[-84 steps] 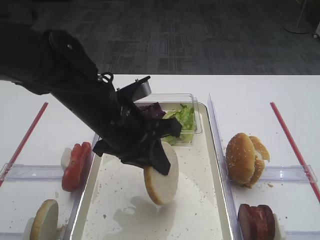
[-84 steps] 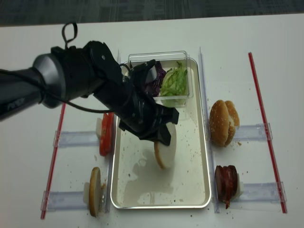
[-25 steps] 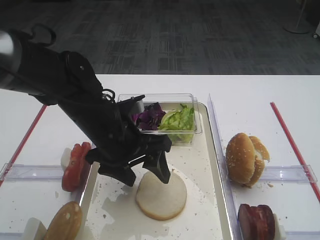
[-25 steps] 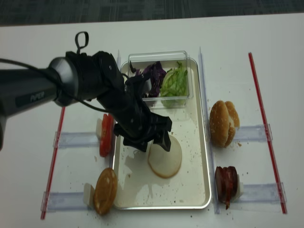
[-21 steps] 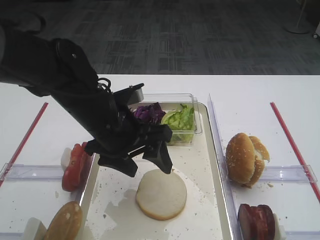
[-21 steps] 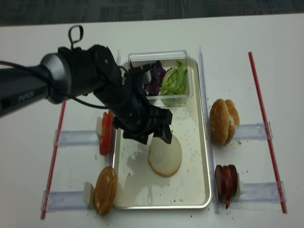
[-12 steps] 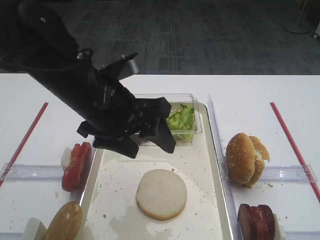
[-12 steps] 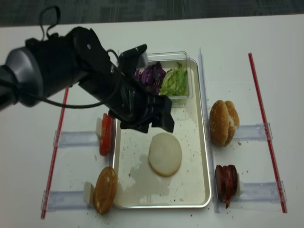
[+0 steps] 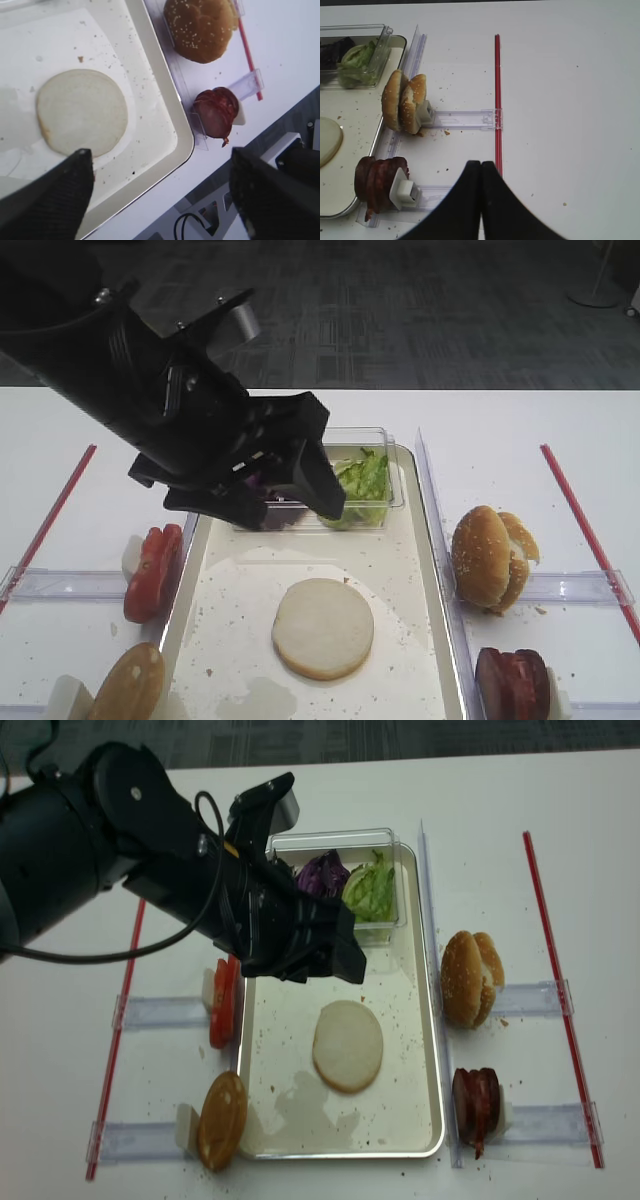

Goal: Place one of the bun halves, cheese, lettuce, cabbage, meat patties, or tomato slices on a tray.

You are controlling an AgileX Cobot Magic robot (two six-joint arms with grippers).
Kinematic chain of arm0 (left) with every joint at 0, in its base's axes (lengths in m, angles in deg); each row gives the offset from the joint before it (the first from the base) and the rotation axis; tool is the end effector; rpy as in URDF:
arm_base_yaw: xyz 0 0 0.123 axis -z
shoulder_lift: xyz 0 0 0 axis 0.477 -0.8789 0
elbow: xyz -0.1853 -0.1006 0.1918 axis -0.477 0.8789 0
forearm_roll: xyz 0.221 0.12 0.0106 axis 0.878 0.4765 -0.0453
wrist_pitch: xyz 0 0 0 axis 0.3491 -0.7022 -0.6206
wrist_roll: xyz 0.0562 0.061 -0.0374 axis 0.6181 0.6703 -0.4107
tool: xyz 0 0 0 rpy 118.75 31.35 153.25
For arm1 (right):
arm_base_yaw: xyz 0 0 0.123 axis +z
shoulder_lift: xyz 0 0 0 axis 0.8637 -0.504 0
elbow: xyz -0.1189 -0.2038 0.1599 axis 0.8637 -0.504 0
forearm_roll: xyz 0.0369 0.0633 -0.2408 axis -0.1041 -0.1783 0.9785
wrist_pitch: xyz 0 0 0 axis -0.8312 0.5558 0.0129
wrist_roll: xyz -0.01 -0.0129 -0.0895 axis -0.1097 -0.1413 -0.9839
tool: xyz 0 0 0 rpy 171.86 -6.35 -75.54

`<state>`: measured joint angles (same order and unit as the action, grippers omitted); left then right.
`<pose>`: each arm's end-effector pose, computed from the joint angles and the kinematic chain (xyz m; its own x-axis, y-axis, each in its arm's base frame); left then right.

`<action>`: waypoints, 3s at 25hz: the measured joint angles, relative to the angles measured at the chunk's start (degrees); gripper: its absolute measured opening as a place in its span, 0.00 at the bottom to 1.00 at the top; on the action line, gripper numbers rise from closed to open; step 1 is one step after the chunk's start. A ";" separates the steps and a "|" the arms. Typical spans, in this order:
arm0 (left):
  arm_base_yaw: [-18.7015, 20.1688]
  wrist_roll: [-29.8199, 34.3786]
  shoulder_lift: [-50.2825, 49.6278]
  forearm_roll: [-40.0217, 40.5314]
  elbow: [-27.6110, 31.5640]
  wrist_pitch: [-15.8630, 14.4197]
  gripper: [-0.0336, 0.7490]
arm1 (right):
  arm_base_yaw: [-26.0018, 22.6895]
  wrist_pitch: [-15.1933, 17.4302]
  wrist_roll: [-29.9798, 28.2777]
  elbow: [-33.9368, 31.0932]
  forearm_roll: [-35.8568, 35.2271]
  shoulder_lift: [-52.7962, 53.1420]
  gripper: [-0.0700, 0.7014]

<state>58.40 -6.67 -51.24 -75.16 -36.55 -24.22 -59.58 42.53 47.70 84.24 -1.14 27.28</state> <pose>0.2378 -0.1866 0.2823 -0.9351 0.2106 -0.2851 0.3390 0.7661 -0.5460 -0.0083 0.0067 0.2664 -0.5199 0.0336 -0.8535 -0.0482 0.9965 0.0686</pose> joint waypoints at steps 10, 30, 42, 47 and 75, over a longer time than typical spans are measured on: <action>0.00 -11.86 0.09 21.61 0.00 -5.58 0.70 | 0.00 0.00 0.00 0.00 0.00 0.00 0.56; -8.33 -17.39 0.09 37.67 0.00 -12.10 0.70 | 0.00 0.00 0.00 0.00 0.00 0.00 0.56; -26.74 -11.16 0.09 39.06 0.00 -12.75 0.70 | 0.00 0.00 0.00 0.00 0.00 0.00 0.56; -31.55 -9.26 0.09 39.20 0.00 -12.96 0.70 | 0.00 0.00 0.00 0.00 0.00 0.00 0.56; -32.45 -10.20 35.86 37.89 26.93 -17.75 0.70 | 0.00 0.00 0.00 0.00 0.00 0.00 0.56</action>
<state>25.96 -16.87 -15.38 -37.27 -9.63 -41.97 -59.58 42.53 47.70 84.24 -1.14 27.28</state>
